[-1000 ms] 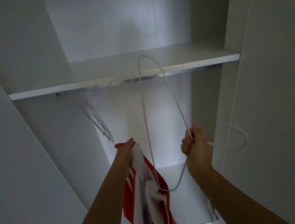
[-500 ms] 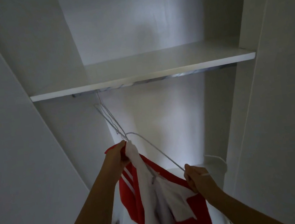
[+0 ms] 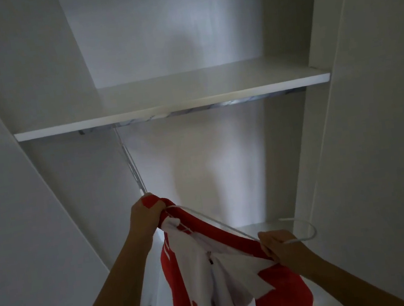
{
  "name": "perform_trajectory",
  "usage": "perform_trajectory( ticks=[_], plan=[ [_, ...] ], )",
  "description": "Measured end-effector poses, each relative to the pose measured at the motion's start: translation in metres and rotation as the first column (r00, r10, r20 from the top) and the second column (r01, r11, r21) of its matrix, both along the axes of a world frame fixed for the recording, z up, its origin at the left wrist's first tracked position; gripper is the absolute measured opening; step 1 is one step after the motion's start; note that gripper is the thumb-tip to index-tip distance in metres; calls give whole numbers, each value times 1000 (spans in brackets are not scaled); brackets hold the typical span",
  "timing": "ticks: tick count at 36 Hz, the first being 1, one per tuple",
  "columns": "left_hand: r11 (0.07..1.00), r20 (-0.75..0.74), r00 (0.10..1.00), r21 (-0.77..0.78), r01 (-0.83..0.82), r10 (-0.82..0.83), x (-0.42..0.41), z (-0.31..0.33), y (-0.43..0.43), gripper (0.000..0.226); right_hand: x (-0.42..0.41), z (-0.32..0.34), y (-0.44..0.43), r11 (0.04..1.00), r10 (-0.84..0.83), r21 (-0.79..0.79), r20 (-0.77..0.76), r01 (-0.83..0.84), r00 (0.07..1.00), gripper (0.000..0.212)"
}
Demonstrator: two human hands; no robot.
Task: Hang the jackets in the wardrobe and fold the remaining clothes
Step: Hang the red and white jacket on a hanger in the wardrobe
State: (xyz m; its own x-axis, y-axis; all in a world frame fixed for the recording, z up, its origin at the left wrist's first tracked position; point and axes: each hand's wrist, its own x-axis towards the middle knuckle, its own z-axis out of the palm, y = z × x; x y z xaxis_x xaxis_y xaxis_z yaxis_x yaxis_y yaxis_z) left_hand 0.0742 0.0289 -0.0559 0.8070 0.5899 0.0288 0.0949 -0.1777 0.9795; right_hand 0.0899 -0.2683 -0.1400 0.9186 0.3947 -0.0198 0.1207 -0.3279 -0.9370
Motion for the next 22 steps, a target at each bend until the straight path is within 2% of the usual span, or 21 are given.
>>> perform_trajectory(
  ticks=[2,4,9,12,14,16,17,19,21,22],
  plan=[
    [992,36,999,125,-27,23,1,0,-5,21,5,2,-1,999,5,-46,30,-4,1000,53],
    [982,70,997,184,-47,35,1,-2,-8,24,9,7,-2,996,17,-83,56,-12,998,54],
    [976,156,984,180,-119,91,2,-2,-7,26,10,20,-1,987,90,-135,57,-82,994,51],
    [974,207,971,166,-155,119,2,2,-8,29,6,24,0,989,59,-135,33,-54,998,51],
    [968,253,959,180,-175,127,1,5,-9,31,5,18,1,983,64,-170,-19,-67,998,41],
    [957,305,952,262,-125,41,1,10,-15,31,2,8,3,973,87,-190,-213,-129,973,11],
    [945,316,949,317,-80,-25,2,13,-21,31,-2,3,5,957,114,-229,-261,-176,959,2],
    [926,314,944,376,-29,-98,5,21,-32,32,-3,-6,11,948,111,-274,-205,-165,973,9],
    [932,333,939,358,-48,-80,9,29,-35,33,1,0,15,963,49,-254,-181,-95,982,16],
    [937,334,940,344,-55,-68,11,32,-34,32,6,6,18,968,38,-238,-170,-78,985,12]
  ],
)
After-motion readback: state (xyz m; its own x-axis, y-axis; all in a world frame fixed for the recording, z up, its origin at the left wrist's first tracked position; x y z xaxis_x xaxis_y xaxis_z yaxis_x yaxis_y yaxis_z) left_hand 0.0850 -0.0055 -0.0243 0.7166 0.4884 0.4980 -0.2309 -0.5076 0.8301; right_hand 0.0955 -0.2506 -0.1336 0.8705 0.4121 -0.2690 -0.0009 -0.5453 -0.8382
